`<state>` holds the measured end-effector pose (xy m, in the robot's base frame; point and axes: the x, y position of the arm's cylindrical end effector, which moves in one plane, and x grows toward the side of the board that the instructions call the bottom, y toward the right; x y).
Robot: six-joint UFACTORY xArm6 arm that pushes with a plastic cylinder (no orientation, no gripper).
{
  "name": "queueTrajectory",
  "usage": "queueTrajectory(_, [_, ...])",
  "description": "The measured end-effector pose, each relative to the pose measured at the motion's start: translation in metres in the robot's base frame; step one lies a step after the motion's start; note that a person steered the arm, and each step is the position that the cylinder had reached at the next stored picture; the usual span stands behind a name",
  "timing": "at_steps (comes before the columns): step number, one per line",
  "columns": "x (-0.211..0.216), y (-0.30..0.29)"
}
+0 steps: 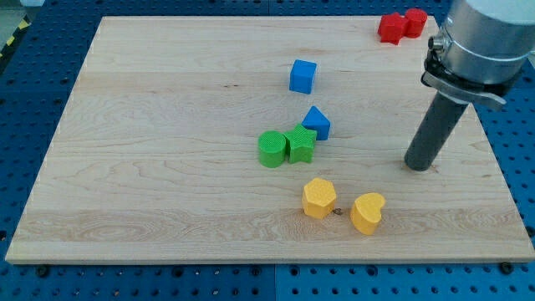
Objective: Touch the bottom of yellow hexagon
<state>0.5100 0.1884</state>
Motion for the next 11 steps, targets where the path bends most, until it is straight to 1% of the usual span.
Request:
queueTrajectory(3, [0.044, 0.001])
queueTrajectory(5, [0.057, -0.027])
queueTrajectory(6, [0.078, -0.031])
queueTrajectory(7, [0.108, -0.031])
queueTrajectory(8, [0.108, -0.063])
queueTrajectory(9, [0.107, -0.127])
queueTrajectory(10, [0.079, -0.14])
queueTrajectory(11, [0.064, -0.1])
